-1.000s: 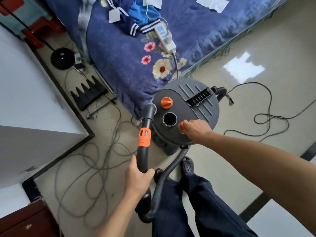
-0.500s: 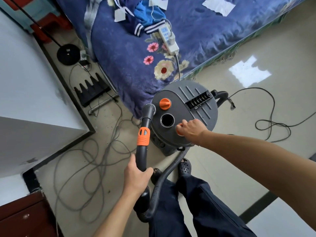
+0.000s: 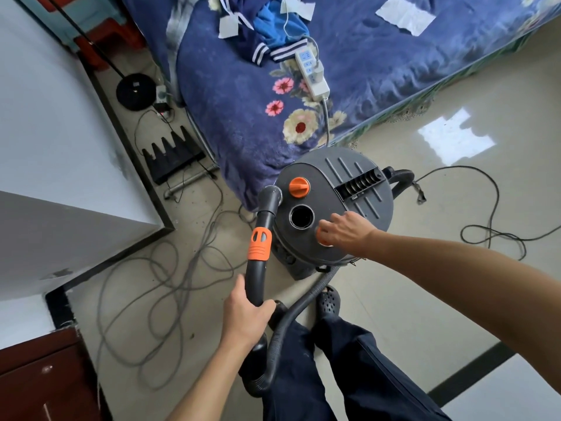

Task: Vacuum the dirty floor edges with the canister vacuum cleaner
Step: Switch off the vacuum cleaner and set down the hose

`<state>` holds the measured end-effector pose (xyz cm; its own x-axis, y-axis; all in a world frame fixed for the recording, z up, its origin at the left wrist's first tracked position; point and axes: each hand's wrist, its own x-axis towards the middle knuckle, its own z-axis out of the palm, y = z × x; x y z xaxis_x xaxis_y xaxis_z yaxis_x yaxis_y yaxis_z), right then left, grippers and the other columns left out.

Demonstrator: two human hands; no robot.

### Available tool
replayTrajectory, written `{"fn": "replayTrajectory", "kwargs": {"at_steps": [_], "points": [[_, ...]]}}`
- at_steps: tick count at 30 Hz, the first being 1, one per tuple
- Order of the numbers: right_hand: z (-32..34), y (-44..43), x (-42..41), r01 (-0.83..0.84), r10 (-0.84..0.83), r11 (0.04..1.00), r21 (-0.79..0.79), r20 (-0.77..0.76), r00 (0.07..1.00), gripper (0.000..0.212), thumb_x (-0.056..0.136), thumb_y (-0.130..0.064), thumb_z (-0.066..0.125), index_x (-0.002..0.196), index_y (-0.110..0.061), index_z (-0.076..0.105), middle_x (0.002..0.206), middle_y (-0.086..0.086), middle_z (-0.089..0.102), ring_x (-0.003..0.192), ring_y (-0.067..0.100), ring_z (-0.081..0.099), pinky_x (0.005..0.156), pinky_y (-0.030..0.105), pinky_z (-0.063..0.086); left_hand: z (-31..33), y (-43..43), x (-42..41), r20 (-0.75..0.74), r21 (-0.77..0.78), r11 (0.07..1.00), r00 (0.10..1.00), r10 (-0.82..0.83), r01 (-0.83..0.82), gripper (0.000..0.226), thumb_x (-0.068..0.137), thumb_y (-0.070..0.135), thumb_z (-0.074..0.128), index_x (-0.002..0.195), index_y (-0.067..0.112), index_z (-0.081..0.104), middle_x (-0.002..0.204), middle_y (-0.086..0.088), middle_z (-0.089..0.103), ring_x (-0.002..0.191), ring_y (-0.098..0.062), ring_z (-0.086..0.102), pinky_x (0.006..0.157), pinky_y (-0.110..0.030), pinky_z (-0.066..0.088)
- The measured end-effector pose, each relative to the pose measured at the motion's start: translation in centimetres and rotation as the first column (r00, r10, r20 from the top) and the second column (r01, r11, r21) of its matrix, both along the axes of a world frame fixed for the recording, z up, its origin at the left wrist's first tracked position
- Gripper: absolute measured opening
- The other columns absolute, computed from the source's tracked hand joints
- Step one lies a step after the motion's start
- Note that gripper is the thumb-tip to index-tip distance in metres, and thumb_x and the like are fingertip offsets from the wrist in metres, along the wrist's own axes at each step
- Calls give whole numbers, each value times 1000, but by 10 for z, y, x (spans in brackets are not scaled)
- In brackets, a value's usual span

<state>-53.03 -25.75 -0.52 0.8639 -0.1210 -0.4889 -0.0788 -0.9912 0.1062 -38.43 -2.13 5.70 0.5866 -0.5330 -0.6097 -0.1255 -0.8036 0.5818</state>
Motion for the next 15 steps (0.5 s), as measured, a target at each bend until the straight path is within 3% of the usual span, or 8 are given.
{"fn": "replayTrajectory", "kwargs": {"at_steps": [6, 9, 11, 13, 15], "points": [[0, -10, 2, -116, 116, 993, 12, -46, 992, 31, 96, -5, 48, 126, -10, 50, 114, 6, 54, 92, 26, 57, 69, 38, 54, 2, 2, 0, -3, 0, 1000, 1000, 16, -16, 40, 44, 38, 57, 75, 20, 38, 60, -5, 47, 52, -35, 50, 49, -48, 48], [1, -13, 7, -5, 9, 997, 81, -43, 999, 32, 97, -10, 50, 128, -17, 53, 117, 4, 54, 95, 25, 59, 65, 35, 49, 3, 3, -1, -20, -10, 999, 999, 30, -30, 37, 45, 36, 59, 75, 22, 41, 60, -3, 46, 50, -25, 46, 50, -47, 48], [2, -15, 10, 186, -180, 970, 158, -50, 982, 27, 98, -23, 52, 123, -26, 60, 114, 1, 58, 97, 26, 62, 63, 34, 42, 4, 5, -1, -22, -15, 999, 999, 33, -34, 32, 49, 31, 60, 75, 25, 42, 60, -4, 48, 50, -25, 48, 50, -47, 48], [3, -21, 14, 452, -453, 852, 264, -62, 890, 23, 94, -39, 55, 109, -27, 66, 104, -1, 63, 94, 26, 63, 65, 31, 42, 5, 6, -1, -22, -17, 999, 999, 39, -39, 30, 52, 27, 61, 74, 26, 42, 60, -4, 48, 50, -25, 48, 50, -46, 48], [6, -32, 18, 700, -732, 600, 386, -86, 675, 20, 89, -40, 60, 97, -24, 68, 92, -1, 65, 87, 24, 62, 66, 30, 45, 5, 8, 0, -23, -18, 998, 998, 52, -52, 28, 53, 24, 61, 74, 25, 41, 59, -3, 47, 49, -24, 47, 49, -46, 48]]}}
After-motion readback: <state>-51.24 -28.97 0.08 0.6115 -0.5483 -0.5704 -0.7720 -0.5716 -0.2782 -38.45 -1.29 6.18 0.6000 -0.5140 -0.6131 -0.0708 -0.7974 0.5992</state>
